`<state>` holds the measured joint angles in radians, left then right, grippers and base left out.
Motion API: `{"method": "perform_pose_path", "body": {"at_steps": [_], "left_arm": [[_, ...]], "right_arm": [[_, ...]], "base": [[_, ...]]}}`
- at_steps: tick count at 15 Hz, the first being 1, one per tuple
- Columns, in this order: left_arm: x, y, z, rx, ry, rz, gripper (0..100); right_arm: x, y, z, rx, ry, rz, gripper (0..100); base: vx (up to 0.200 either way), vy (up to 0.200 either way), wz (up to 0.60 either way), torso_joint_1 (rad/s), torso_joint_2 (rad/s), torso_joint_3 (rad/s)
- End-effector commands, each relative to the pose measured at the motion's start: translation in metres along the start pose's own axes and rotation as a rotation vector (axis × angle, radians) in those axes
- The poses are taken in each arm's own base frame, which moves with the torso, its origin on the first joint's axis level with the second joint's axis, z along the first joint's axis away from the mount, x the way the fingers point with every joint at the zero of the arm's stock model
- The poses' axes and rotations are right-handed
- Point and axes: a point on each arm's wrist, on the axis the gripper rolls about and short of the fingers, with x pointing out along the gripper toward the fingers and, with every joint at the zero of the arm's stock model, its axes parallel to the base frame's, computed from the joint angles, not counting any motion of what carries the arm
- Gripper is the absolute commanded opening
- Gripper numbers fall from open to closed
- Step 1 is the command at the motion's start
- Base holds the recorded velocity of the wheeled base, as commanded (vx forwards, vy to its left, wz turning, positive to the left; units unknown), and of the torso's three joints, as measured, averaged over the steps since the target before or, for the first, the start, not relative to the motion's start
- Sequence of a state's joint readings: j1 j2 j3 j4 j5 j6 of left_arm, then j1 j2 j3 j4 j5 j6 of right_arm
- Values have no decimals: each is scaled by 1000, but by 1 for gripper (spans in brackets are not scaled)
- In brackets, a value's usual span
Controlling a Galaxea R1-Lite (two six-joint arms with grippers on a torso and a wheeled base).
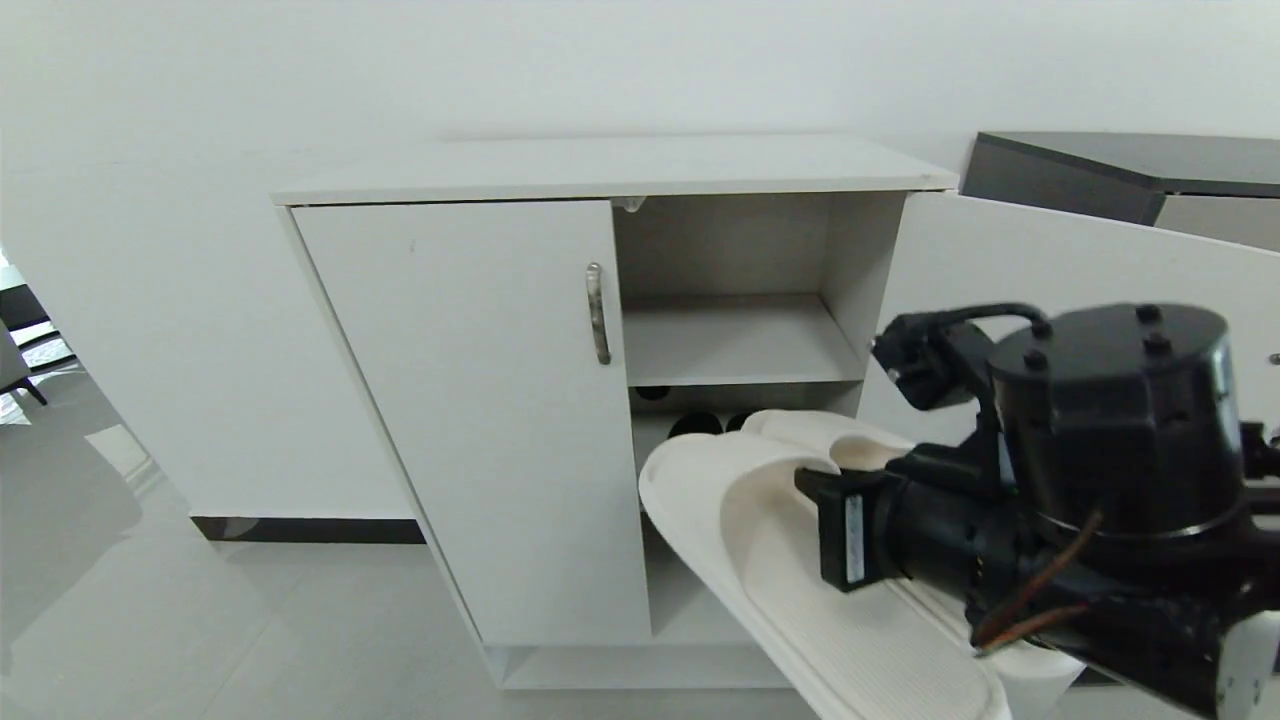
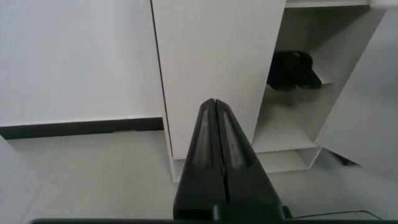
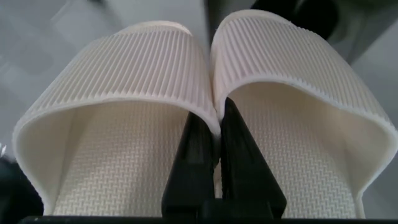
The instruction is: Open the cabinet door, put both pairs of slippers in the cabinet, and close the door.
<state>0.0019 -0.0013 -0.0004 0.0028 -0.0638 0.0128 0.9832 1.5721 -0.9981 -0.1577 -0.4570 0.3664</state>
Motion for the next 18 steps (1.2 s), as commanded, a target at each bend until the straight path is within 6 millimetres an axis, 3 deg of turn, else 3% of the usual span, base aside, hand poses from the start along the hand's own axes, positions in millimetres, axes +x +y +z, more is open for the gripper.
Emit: {"method": "perform_pose_path", "body": {"at_steps": [1,3,9,18], "left_arm": [[0,0,0,1,2,1,0],[0,0,0,1,2,1,0],[0,0,0,1,0,1,0],[0,0,0,1,2,1,0]], "right_arm": [[40,34,16,59,-24,-213,0],[63,41,7,28,-52,-331,0],[81,38,-14,-19,-217,-310,0],[95,27,-1,-24,-251,-387,0]], "base": [[0,0,0,0,0,0],[0,0,0,0,0,0],[0,0,0,0,0,0],[0,0,0,0,0,0]]}}
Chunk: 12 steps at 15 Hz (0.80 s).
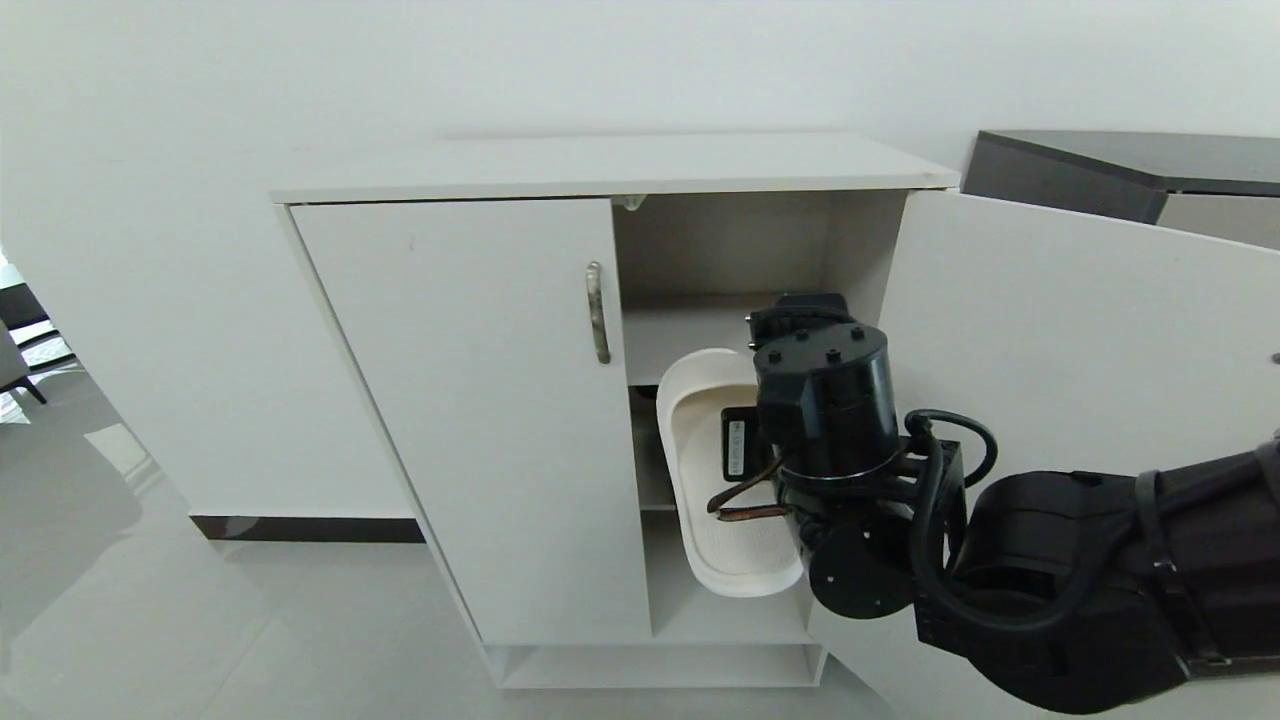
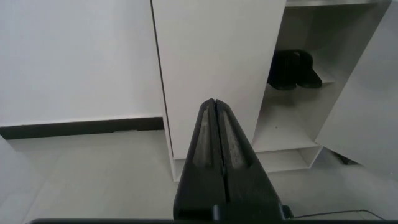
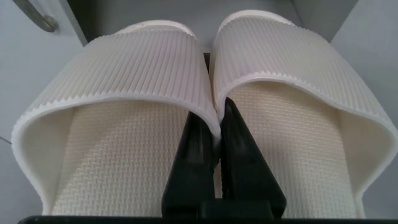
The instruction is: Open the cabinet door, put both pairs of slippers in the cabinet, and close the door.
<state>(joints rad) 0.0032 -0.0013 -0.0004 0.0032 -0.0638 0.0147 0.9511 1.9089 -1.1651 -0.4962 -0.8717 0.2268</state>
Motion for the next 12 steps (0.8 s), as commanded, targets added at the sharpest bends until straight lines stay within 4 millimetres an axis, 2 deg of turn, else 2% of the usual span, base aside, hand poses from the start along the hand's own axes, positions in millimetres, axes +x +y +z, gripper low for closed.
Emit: {"method": "perform_pose_path", "body": {"at_steps": [1,10,12], "left_arm": [[0,0,0,1,2,-1,0],[0,0,0,1,2,1,0],[0,0,0,2,2,-1,0]], "right_arm": [[1,1,0,1,0,-1,0],[11,-1,-6,-4,11,-19,0],[19,0,-9,-7,15,-30,0]], "base": [[0,0,0,0,0,0],[200,0,0,2,1,2],[200,0,0,5,10,0]]}}
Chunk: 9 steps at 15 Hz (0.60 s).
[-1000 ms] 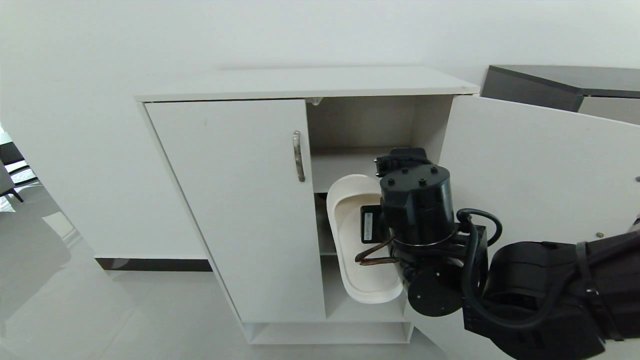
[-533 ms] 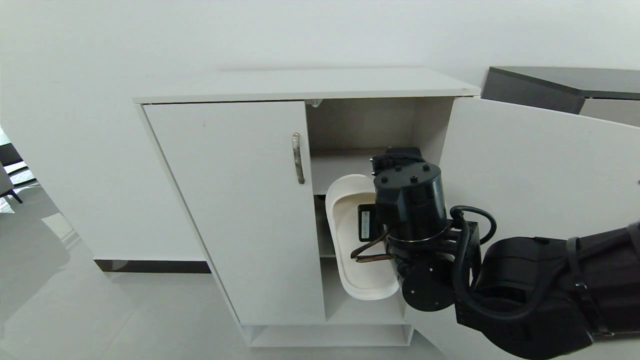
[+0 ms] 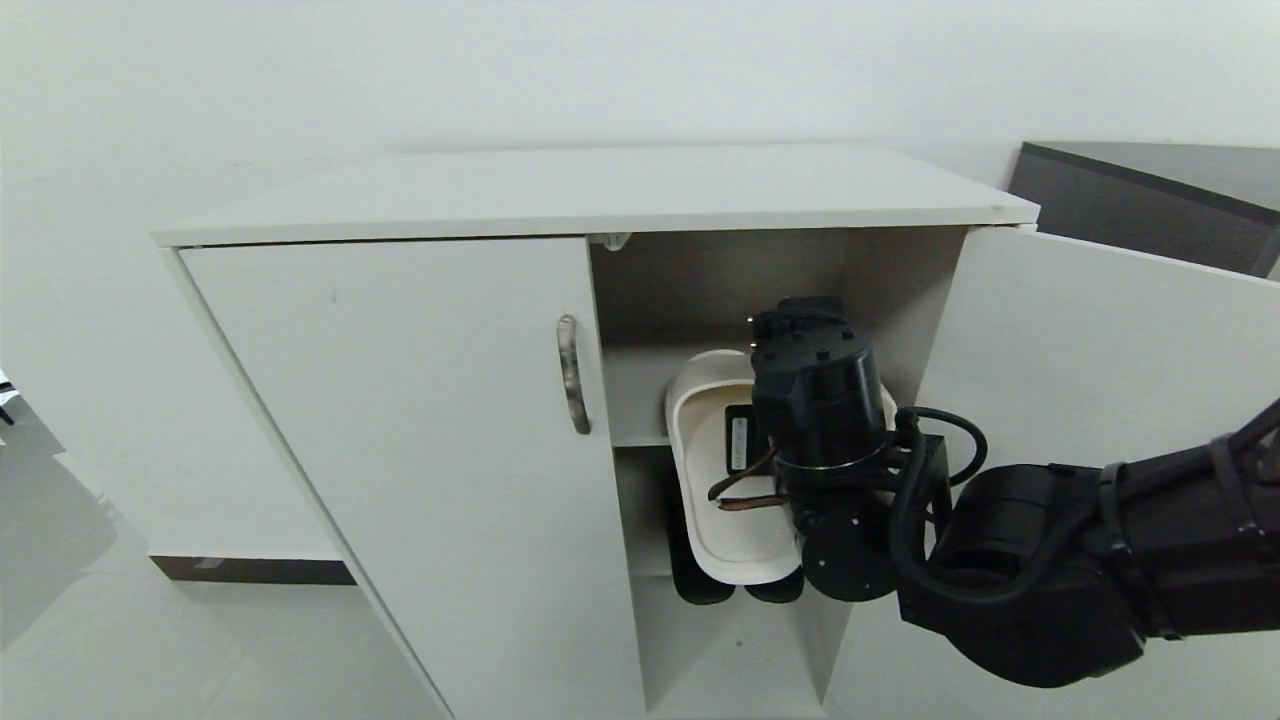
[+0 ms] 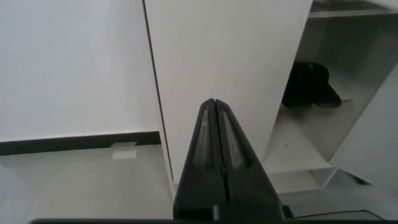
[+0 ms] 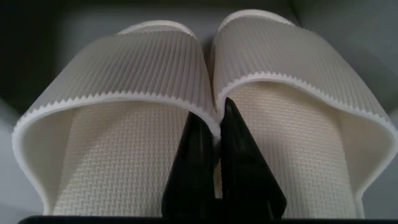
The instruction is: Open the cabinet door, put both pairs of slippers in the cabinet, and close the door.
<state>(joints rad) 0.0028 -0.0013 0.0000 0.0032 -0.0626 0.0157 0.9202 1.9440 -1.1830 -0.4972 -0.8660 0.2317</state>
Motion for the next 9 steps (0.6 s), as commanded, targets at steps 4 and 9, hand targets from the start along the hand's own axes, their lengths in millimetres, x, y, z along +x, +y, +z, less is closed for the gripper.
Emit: {"method": "perform_pose_path", "body": {"at_steps": [4,9], "left_arm": [[0,0,0,1,1,-2,0],[0,0,0,0,1,-2,0]], "right_arm": [[29,1,-5,7,10,-7,0],[54,15,3,10,-27,-16,0]], "base": [[150,0,0,2,2,1],[0,0,0,0,0,0]]}}
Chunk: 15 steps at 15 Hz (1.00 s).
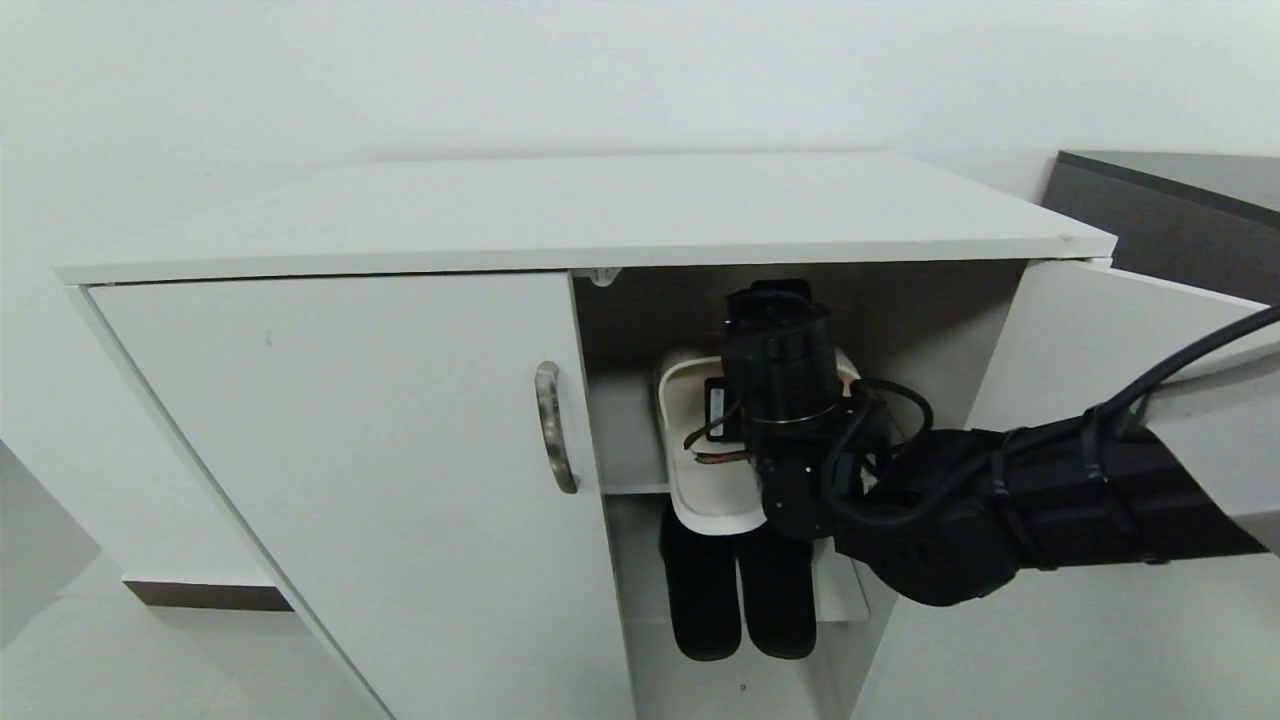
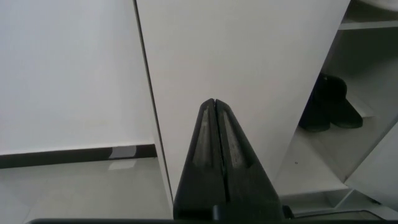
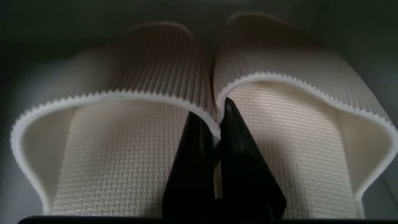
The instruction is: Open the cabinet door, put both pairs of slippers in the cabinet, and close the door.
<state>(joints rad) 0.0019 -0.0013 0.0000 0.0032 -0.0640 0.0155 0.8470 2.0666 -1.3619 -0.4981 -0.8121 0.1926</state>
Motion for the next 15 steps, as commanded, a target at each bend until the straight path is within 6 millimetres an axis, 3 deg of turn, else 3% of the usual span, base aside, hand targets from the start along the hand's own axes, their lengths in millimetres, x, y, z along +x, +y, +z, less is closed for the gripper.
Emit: {"method": "perform_pose_path", "body": {"at_steps": [1,9,15], "left_arm": [[0,0,0,0,1,1,0],[0,0,0,0,1,1,0],[0,0,0,0,1,1,0]], "right_arm": [[13,7,-5,-3,-3,-10,0],[46,14,-11,4,-23,-43,0],[54,13,-17,-3,-14,-54,0]], "base": [[0,0,0,0,0,0],[0,0,0,0,0,0],[0,0,0,0,0,0]]}}
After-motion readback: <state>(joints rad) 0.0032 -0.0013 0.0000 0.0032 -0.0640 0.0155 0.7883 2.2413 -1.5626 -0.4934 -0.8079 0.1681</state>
